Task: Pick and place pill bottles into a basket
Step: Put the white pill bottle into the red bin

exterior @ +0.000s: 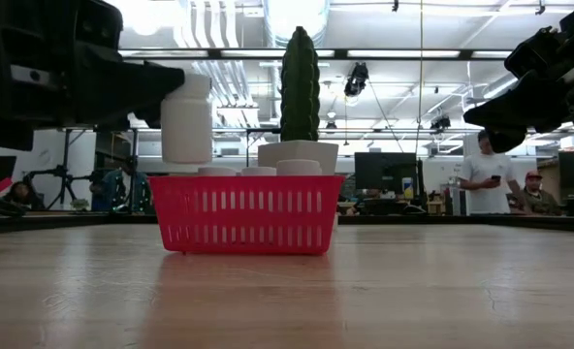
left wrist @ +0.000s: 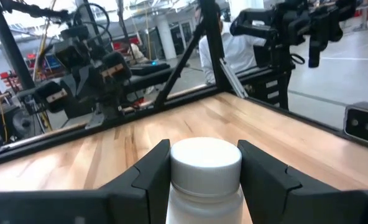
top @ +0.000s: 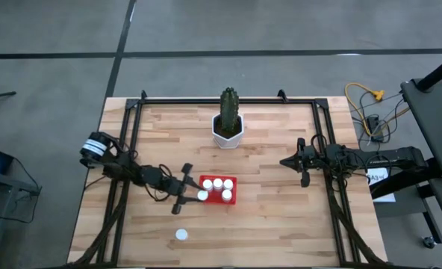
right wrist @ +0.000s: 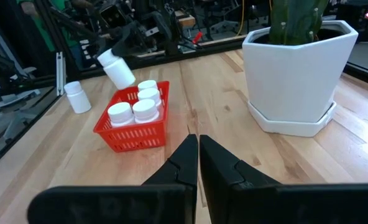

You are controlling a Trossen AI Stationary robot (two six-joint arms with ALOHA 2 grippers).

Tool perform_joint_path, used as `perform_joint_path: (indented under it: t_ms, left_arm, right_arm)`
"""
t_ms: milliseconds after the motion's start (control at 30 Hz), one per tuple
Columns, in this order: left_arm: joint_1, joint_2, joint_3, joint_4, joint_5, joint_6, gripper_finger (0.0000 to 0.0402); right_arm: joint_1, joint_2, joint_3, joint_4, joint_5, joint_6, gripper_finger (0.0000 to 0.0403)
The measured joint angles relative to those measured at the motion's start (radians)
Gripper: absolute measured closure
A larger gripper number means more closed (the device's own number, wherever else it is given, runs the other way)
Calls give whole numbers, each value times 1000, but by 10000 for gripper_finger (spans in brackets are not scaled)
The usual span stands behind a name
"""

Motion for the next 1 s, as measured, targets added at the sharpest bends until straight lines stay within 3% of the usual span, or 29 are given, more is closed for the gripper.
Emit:
perform_joint_path:
  t_ms: [1000]
  left_arm:
    - [12,109,43,1,16,-26,261]
  right_arm:
    - [0,0,0,0,0,0,394]
